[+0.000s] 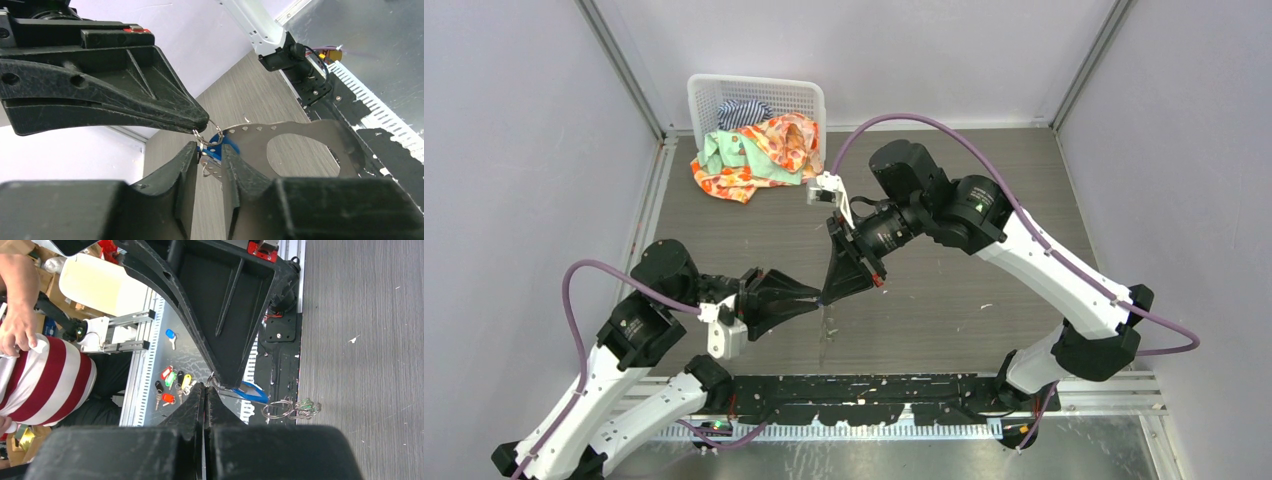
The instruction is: Put the keys on the keyring
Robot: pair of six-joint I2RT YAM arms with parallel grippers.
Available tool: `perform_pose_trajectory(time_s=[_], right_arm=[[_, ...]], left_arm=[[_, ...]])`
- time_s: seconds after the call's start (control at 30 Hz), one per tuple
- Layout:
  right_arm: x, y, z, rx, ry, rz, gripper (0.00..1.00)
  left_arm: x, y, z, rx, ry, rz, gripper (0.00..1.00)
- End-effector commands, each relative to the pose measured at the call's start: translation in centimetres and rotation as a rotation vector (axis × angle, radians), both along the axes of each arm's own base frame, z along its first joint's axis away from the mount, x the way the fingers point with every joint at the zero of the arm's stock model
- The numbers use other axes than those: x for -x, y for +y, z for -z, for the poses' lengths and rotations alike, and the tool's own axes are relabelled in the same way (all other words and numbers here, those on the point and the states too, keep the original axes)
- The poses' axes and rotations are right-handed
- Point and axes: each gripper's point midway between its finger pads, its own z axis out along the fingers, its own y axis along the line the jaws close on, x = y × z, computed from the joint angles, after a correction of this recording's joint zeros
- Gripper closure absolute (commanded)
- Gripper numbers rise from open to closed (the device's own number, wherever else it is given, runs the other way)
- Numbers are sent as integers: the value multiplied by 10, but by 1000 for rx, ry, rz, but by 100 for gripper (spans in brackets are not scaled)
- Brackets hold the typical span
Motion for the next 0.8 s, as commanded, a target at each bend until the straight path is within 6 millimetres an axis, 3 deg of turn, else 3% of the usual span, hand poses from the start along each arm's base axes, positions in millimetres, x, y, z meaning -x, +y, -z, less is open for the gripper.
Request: perform_pose_trajectory(time_s=[0.0,0.4,0.53,0.77], right_arm=[[5,-1,-29,-87,-29,-19,99],[-4,-3,-34,-131,-76,62,99],[-7,-2,-34,-141,-80,88,99],[-19,0,-46,-252,-113,202,99]], left_arm=[[9,3,-10,15,-41,33,78],[8,7,-15,67,-148,7,99],[7,7,-19,93,-180,0,99],[12,7,-10,86,-205,30,99]])
